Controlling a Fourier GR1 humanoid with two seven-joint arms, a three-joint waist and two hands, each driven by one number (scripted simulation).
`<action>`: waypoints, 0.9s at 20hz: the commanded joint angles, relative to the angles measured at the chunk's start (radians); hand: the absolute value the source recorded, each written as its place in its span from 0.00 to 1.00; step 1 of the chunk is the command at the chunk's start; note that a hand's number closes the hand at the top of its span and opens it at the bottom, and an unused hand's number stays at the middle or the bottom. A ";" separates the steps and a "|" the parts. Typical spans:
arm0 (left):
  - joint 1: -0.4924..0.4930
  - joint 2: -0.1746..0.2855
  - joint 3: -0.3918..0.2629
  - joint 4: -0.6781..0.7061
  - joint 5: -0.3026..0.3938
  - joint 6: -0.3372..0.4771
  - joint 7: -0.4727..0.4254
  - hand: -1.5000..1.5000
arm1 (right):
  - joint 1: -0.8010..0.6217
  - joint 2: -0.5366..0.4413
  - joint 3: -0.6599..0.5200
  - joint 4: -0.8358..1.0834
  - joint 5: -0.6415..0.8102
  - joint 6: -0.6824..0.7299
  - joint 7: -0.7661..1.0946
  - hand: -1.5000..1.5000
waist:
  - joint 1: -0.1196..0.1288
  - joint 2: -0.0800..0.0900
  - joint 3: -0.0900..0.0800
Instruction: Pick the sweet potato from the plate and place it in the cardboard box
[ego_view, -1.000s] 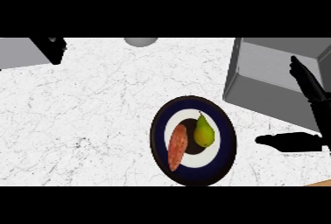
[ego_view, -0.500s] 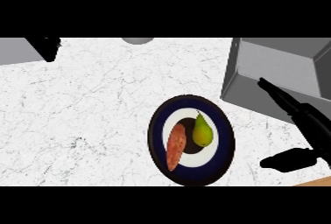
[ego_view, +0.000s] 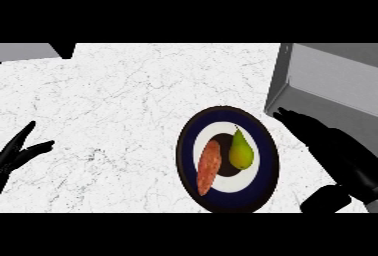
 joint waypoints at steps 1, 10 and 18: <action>-0.147 -0.073 -0.064 -0.048 0.005 0.002 0.013 0.50 | -0.063 0.055 0.096 -0.088 0.035 0.070 0.274 0.00 | 0.044 0.017 0.008; -0.418 -0.180 -0.137 0.132 -0.040 -0.024 0.075 0.50 | -0.277 0.390 0.224 -0.066 0.066 0.143 0.827 0.00 | 0.113 0.023 0.015; -0.482 -0.245 -0.153 0.205 -0.093 -0.012 0.110 0.50 | -0.292 0.527 0.300 0.013 0.207 0.132 0.910 0.00 | 0.116 0.016 0.019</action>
